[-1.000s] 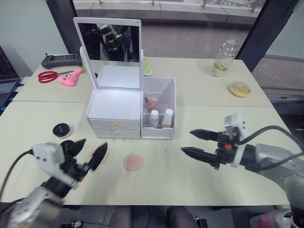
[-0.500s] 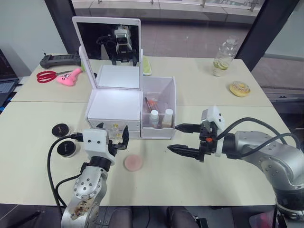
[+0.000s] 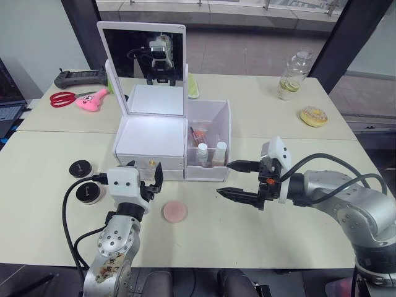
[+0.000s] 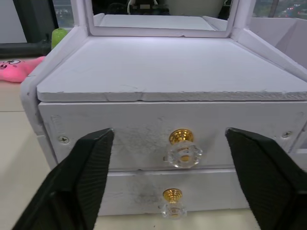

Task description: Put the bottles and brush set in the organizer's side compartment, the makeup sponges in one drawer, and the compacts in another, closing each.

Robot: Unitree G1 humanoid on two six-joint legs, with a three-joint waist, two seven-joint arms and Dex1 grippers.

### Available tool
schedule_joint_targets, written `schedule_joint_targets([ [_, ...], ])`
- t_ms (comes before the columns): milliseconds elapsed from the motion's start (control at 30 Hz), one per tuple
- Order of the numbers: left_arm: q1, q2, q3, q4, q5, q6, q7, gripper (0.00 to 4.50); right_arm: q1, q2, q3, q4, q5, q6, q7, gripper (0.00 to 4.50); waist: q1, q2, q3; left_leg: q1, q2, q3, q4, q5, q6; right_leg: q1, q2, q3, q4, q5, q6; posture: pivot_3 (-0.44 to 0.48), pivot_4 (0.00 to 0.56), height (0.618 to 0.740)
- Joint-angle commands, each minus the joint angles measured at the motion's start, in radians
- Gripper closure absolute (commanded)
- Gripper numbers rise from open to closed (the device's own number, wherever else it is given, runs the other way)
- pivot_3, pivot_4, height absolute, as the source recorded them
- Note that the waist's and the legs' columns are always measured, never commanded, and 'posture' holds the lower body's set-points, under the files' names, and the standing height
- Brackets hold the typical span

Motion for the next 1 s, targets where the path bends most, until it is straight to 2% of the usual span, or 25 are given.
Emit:
schedule_joint_targets([
  [33, -0.016, -0.006, -0.011, -0.009, -0.009, -0.001, -0.018, 1.79, -0.009, 0.007, -0.030, -0.035, 0.012, -0.012, -0.012, 0.00, 0.001, 0.000, 0.000, 0.000, 0.000, 0.000, 0.000, 0.000, 0.000, 0.000, 0.000, 0.000, 0.000, 0.000, 0.000, 0.000, 0.150, 0.740],
  [267, -0.017, -0.011, -0.023, -0.007, -0.022, 0.022, -0.039, 3.95, -0.016, 0.015, -0.041, -0.040, 0.030, -0.001, -0.028, 0.00, -0.001, 0.000, 0.000, 0.000, 0.000, 0.000, 0.000, 0.000, 0.000, 0.000, 0.000, 0.000, 0.000, 0.000, 0.000, 0.000, 0.150, 0.740],
  [467, -0.023, -0.016, -0.015, -0.003, -0.024, 0.028, -0.045, 3.95, -0.014, 0.014, -0.045, -0.041, 0.028, 0.001, -0.037, 0.00, -0.001, 0.000, 0.000, 0.000, 0.000, 0.000, 0.000, 0.000, 0.000, 0.000, 0.000, 0.000, 0.000, 0.000, 0.000, 0.000, 0.150, 0.740],
  [667, 0.001, 0.016, -0.020, -0.036, -0.013, 0.011, -0.073, 3.95, -0.010, 0.017, -0.042, -0.044, 0.029, 0.003, -0.042, 0.00, -0.001, 0.000, 0.000, 0.000, 0.000, 0.000, 0.000, 0.000, 0.000, 0.000, 0.000, 0.000, 0.000, 0.000, 0.000, 0.000, 0.150, 0.740],
  [1000, 0.282, 0.073, 0.026, -0.193, -0.069, -0.132, -0.168, 3.95, -0.015, 0.019, -0.029, -0.025, 0.014, -0.005, -0.031, 0.00, -0.003, 0.000, 0.000, 0.000, 0.000, 0.000, -0.001, 0.000, 0.000, -0.001, 0.000, 0.000, -0.001, 0.000, 0.000, 0.000, 0.150, 0.740],
])
